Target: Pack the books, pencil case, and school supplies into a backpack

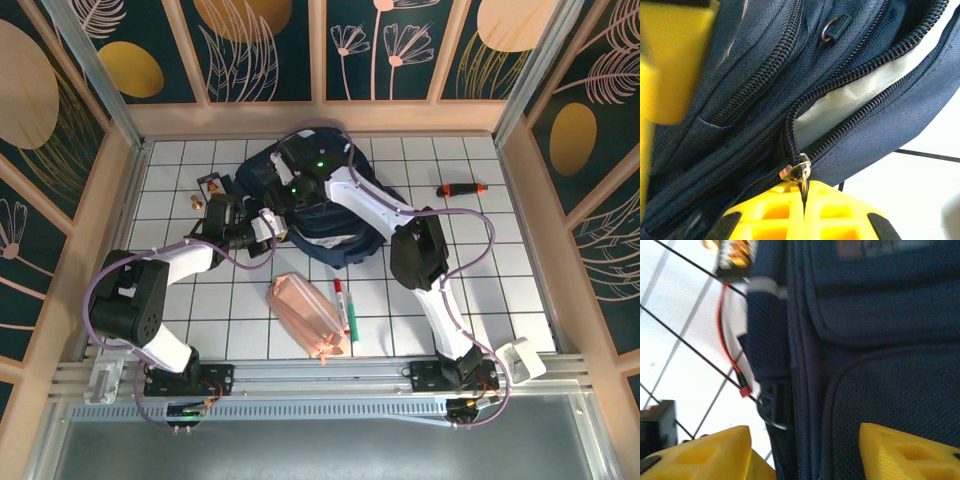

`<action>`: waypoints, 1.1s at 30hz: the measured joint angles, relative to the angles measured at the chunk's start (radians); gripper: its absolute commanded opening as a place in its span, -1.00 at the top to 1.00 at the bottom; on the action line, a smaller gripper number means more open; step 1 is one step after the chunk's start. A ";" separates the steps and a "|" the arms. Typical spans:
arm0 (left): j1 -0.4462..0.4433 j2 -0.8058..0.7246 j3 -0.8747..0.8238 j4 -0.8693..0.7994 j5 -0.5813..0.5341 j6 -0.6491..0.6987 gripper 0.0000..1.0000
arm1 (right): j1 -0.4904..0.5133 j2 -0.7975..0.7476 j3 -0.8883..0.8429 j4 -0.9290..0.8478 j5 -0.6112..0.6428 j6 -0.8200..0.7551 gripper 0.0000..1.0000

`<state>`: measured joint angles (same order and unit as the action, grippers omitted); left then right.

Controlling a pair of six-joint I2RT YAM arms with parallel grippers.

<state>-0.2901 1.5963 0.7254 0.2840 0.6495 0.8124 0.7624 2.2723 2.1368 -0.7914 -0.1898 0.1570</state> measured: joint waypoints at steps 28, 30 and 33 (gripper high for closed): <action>-0.059 -0.039 -0.006 -0.013 -0.063 -0.031 1.00 | 0.031 0.087 0.053 0.118 0.196 0.145 1.00; -0.095 -0.039 -0.006 -0.022 -0.055 -0.038 1.00 | 0.029 0.106 0.053 0.179 0.199 0.146 1.00; -0.130 -0.040 -0.006 -0.027 -0.047 -0.054 1.00 | 0.027 0.129 0.053 0.244 0.200 0.146 1.00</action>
<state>-0.4206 1.5566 0.7189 0.2565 0.6025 0.7586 0.7891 2.4016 2.1902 -0.5476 0.0105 0.3031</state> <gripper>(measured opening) 0.049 0.038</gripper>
